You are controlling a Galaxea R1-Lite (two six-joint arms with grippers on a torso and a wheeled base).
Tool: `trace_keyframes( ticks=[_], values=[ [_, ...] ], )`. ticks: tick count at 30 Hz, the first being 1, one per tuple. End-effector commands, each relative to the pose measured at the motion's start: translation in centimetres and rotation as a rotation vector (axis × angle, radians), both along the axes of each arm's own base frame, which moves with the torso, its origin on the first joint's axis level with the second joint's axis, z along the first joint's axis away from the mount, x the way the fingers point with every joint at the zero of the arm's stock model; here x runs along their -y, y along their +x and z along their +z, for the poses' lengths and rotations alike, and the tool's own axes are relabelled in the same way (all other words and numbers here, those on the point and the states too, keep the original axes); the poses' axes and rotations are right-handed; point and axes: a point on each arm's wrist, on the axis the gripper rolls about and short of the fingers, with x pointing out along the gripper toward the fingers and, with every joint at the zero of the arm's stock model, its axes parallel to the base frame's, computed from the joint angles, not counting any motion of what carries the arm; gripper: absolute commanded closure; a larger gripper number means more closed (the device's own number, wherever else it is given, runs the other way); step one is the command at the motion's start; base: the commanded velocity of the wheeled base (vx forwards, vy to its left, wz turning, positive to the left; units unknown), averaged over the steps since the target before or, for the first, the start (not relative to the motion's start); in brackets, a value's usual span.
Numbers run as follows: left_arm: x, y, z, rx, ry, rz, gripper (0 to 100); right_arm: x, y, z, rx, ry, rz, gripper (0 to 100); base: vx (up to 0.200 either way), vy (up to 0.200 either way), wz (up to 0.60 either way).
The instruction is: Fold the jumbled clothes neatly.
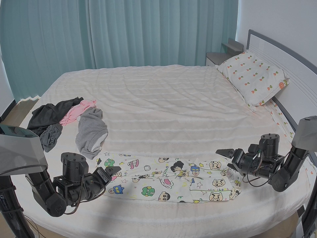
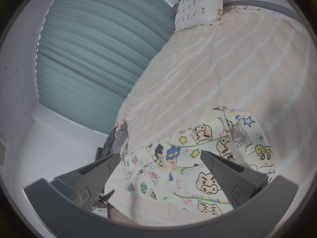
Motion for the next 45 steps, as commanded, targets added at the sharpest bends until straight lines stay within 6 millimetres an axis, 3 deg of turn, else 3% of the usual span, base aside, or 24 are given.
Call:
trace_keyframes(
  ticks=[1, 16, 22, 24, 26, 27, 30, 32, 38, 45],
  values=[
    [-0.5, 0.4, 0.0, 0.004, -0.011, 0.011, 0, 0.3, -0.9, -0.3, 0.02, 0.014, -0.004, 0, 0.0, 0.2, 0.0],
    [-0.9, 0.7, -0.5, -0.012, -0.001, 0.014, 0, 0.3, -1.5, -1.1, 0.021, 0.013, 0.001, 0, 0.0, 0.2, 0.0],
    [-0.6, 1.6, -1.9, -0.001, 0.098, -0.058, 0, 0.0, -1.5, -1.1, 0.022, 0.012, 0.01, 0, 0.0, 0.0, 0.0],
    [-1.2, 3.0, -4.7, -0.008, 0.32, -0.193, 0, -0.3, -1.6, -1.4, 0.016, 0.009, 0.023, 0, 0.0, 0.0, 0.0],
    [-1.6, 3.7, -5.7, -0.023, 0.379, -0.224, 0, -0.3, -1.7, -1.4, 0.014, 0.008, 0.023, 0, 0.0, 0.0, 0.0],
    [-1.6, 3.7, -5.7, -0.023, 0.379, -0.224, 0, -0.3, -1.7, -1.4, 0.014, 0.008, 0.023, 0, 0.0, 0.0, 0.0],
    [-2.2, 6.4, -6.3, -0.057, 0.456, -0.26, 0, -0.4, -1.7, -1.6, 0.007, 0.007, 0.026, 0, 0.0, 0.0, 0.0],
    [-2.2, 6.8, -6.2, -0.067, 0.464, -0.268, 0, -0.4, -1.8, -1.6, 0.007, 0.007, 0.028, 0, 0.0, 0.0, 0.0],
    [-1.2, 11.0, -6.2, -0.133, 0.497, -0.313, 0, -0.5, -1.9, -1.7, 0.003, 0.004, 0.032, 0, 0.0, 0.0, 0.0],
    [0.2, 12.4, -7.7, -0.141, 0.515, -0.343, 0, -0.6, -1.8, -2.0, -0.002, -0.007, 0.038, 0, 0.0, 0.0, 0.0]
  ],
)
